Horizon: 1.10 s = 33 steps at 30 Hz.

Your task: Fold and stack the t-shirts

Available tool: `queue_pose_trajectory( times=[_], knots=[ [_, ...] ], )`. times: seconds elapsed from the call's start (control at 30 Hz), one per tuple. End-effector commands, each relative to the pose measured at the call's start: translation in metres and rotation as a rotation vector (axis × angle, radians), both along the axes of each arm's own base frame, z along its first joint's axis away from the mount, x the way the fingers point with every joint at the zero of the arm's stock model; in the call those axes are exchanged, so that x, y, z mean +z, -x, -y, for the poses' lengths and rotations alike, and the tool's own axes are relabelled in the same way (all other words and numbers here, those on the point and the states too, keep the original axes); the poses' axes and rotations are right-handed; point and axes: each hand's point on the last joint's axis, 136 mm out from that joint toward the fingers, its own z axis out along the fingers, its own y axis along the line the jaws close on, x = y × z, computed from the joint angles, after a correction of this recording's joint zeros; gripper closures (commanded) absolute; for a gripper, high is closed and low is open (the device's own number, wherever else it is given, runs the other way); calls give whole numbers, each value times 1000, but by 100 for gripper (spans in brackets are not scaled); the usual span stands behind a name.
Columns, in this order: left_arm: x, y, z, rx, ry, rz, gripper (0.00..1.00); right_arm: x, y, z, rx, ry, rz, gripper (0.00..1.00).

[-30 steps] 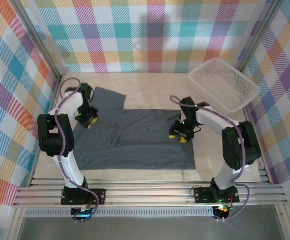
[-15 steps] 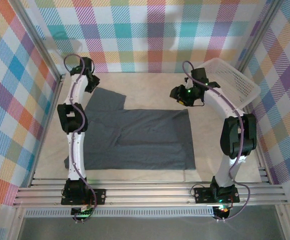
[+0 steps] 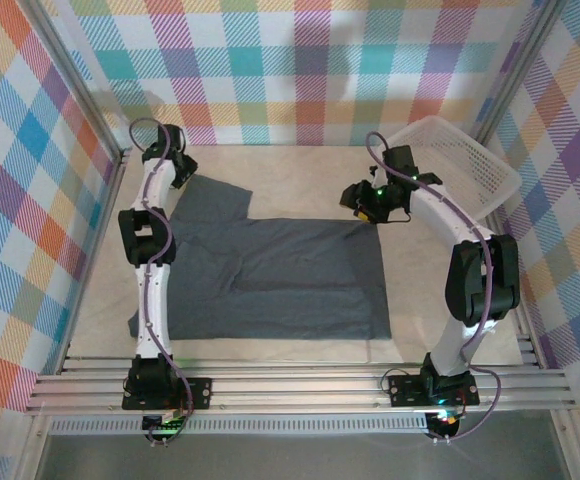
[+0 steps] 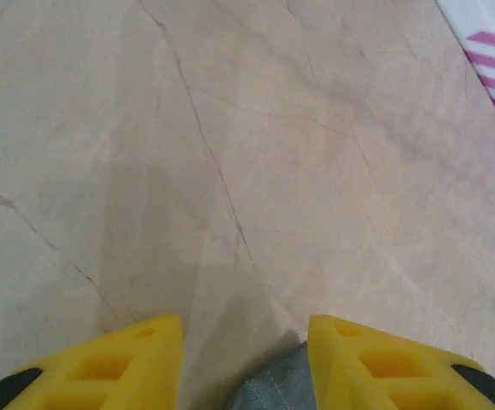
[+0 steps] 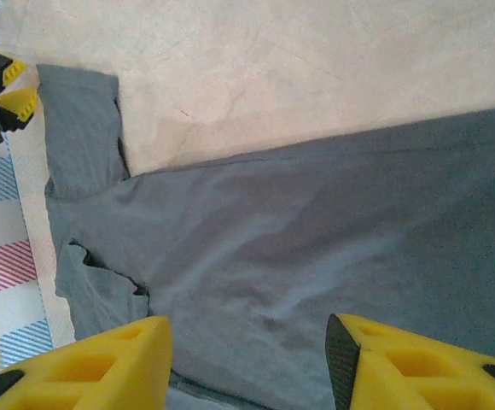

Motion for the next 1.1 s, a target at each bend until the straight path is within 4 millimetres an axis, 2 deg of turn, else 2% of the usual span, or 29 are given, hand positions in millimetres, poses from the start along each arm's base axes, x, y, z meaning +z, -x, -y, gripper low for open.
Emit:
queue_pose_trajectory(
  times=[0.0,0.13,0.27,0.47,0.57,0.63,0.73,0.83,0.97,1.07],
  knots=[
    [-20,5,26,-73,-1,-53,56,15,0,-6,1,-54,31,49],
    [-28,12,36,-86,-6,-93,58,16,-1,-7,3,-58,31,49],
    [-39,29,40,-86,-27,-172,62,15,-2,-7,6,-59,33,49],
    [-47,46,56,-124,-36,-249,68,8,-1,-7,6,-58,17,49],
    [-49,49,58,-127,-45,-265,75,1,-2,-2,-16,-19,-2,49],
    [-49,53,56,-115,-60,-278,83,-11,-2,11,-64,57,-40,50],
    [-40,54,49,-88,-87,-278,99,-30,-5,38,-157,225,-81,53],
    [-15,51,46,-67,-103,-238,100,-46,-16,62,-247,394,-56,53],
    [21,49,47,-47,-92,-172,100,-70,-37,78,-299,519,-79,54],
    [37,51,50,-44,-68,-154,100,-81,-51,88,-319,579,-100,55]
  ],
)
